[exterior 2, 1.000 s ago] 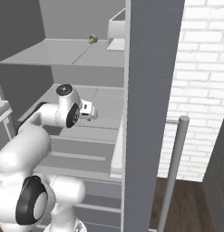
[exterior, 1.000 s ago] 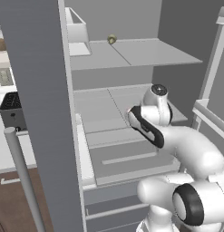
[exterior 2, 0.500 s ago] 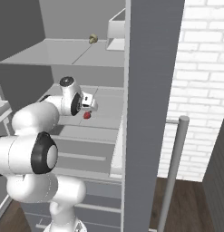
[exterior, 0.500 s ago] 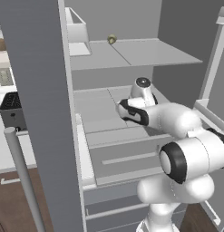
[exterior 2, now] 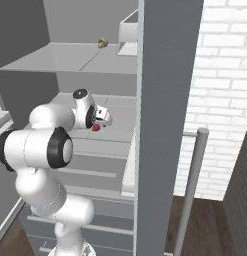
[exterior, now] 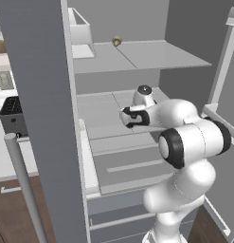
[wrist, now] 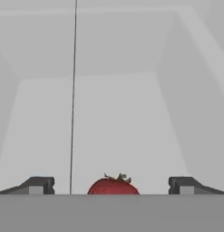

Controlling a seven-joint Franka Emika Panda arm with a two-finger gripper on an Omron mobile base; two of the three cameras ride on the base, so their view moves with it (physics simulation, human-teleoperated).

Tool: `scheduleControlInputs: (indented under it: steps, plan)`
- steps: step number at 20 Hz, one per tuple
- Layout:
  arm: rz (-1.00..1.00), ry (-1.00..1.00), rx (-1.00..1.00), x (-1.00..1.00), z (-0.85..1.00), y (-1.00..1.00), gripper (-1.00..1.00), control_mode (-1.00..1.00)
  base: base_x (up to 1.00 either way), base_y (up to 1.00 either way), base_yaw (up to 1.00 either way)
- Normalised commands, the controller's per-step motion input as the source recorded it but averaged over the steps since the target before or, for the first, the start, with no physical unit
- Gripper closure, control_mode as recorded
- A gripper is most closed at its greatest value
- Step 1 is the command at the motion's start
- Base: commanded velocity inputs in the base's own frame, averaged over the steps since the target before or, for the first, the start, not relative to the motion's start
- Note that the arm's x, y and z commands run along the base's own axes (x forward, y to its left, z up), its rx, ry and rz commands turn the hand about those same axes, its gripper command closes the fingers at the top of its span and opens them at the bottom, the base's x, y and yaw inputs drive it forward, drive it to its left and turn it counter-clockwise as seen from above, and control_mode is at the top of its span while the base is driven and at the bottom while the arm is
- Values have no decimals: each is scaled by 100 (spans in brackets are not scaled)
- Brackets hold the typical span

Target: Take the strawberry from the fridge and place it on top of the pancake, located on the dining counter.

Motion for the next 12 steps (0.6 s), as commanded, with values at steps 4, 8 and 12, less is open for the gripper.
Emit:
scheduleControlInputs:
  steps: [4,8,12]
  plan:
    - [-2,17,0,0,-43,0,-100,-100,0,0,0]
    - [-5,10,0,0,-26,0,-100,-100,0,0,0]
    - [-2,3,0,0,-18,-1,-100,-100,0,0,0]
